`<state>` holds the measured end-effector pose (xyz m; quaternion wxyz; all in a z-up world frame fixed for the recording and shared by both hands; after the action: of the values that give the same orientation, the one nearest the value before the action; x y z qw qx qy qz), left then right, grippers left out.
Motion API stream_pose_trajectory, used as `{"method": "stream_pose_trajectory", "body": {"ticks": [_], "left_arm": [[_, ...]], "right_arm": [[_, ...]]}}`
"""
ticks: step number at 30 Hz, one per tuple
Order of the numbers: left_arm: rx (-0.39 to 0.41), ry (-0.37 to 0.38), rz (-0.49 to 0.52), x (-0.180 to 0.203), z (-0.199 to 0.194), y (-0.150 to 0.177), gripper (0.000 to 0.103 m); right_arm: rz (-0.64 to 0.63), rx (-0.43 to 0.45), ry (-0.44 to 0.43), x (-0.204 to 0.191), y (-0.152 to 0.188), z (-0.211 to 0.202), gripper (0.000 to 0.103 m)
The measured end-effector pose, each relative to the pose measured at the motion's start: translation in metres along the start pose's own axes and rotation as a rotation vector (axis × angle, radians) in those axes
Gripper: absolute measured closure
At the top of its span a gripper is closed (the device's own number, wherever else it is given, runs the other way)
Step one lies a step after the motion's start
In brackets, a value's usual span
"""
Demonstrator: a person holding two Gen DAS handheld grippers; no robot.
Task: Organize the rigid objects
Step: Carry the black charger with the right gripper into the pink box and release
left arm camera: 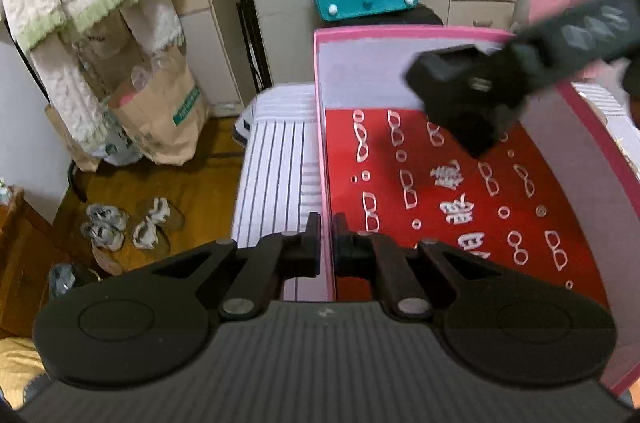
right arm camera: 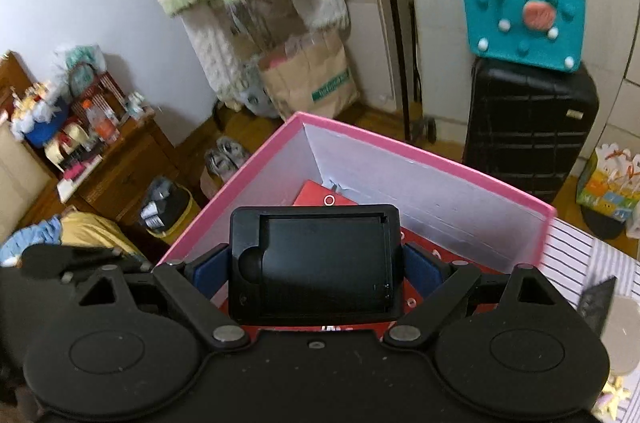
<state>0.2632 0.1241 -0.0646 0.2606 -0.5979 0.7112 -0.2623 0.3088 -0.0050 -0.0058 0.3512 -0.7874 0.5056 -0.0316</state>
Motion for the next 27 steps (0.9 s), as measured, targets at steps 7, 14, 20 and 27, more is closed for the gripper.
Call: {"method": "stream_pose_trajectory", "body": {"ticks": [7, 14, 20, 27], "left_arm": [[-0.004, 0.046, -0.036, 0.000, 0.001, 0.008, 0.098], [0.000, 0.055, -0.059, -0.003, 0.001, 0.008, 0.098], [-0.006, 0.066, -0.062, -0.001, 0.002, 0.007, 0.098], [-0.006, 0.062, -0.064, -0.002, 0.001, 0.008, 0.098]], "right_arm": [[0.020, -0.130, 0.028, -0.001, -0.005, 0.057, 0.010], [0.026, -0.175, 0.056, 0.002, 0.001, 0.087, 0.010], [-0.014, -0.162, 0.092, 0.005, 0.001, 0.083, 0.009], [-0.017, -0.006, 0.107, 0.004, -0.023, 0.022, 0.008]]}}
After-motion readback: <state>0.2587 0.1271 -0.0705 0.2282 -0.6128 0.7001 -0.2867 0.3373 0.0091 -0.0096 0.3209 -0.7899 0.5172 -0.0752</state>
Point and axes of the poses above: each gripper's, at about its wrist camera, not at the fingertips, and z roughly the way its jaws point, x to its right, y to its underside, the point moved 8 cm from there along z, roughly the way its jaws point, and after that the axes turned 3 degrees about x, right-handed, at the moved point
